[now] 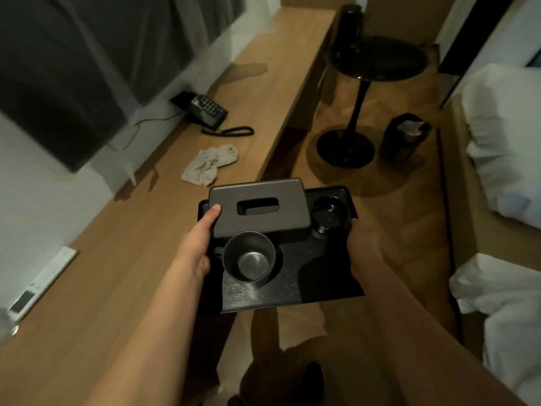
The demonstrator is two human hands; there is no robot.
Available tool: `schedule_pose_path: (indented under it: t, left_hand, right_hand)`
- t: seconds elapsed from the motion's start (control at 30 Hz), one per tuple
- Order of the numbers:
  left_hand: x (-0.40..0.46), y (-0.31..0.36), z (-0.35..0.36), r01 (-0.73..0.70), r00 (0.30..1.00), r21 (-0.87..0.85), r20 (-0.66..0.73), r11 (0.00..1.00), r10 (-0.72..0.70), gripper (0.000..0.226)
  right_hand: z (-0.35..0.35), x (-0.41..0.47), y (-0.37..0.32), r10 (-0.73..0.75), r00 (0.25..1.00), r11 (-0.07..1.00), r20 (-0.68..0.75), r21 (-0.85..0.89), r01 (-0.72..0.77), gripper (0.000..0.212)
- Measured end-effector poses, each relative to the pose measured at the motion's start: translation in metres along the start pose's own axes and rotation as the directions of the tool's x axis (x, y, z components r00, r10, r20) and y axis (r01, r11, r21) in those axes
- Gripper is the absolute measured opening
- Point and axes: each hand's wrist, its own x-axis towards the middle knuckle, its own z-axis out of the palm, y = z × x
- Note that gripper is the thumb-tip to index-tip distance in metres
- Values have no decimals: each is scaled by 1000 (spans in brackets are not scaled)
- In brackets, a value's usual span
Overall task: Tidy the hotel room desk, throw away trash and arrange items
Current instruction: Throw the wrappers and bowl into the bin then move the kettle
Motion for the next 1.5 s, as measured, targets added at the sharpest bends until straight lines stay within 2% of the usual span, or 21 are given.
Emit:
schedule_pose_path:
  t: [0.13,0.23,0.47,0.77,0.97,1.2,1.33,1.5]
  left_hand:
    - [8,8,76,-7,996,74,86,997,0,41]
    - [19,17,125,-15,991,122,133,992,-1,33]
    - [91,53,229,-44,981,169,194,985,10,31]
    - [204,123,352,-66,968,251,250,966,1,80]
    - [255,151,445,-35,968,282,247,959,-37,69]
    - [296,174,570,-42,978,262,207,964,-14,39]
    - [312,195,636,-35,979,256,205,966,-19,33]
    - [347,217,703,-65,979,276,204,959,7,38]
  right_hand:
    - [-43,13,-34,39,990,999,-132,14,-37,63]
    - [-61,45,-51,78,975,997,-209,29,-73,80]
    - [-74,122,-109,116,952,991,-282,92,-94,79]
    - [-79,224,-213,158,925,980,-347,170,-104,80]
    - [-92,300,-267,195,910,971,-366,201,-127,81]
    - [-132,416,-346,175,902,979,-394,163,-119,72]
    - [-154,469,-393,154,902,985,-402,135,-108,66]
    - [-168,521,-436,157,905,985,-395,127,-115,63]
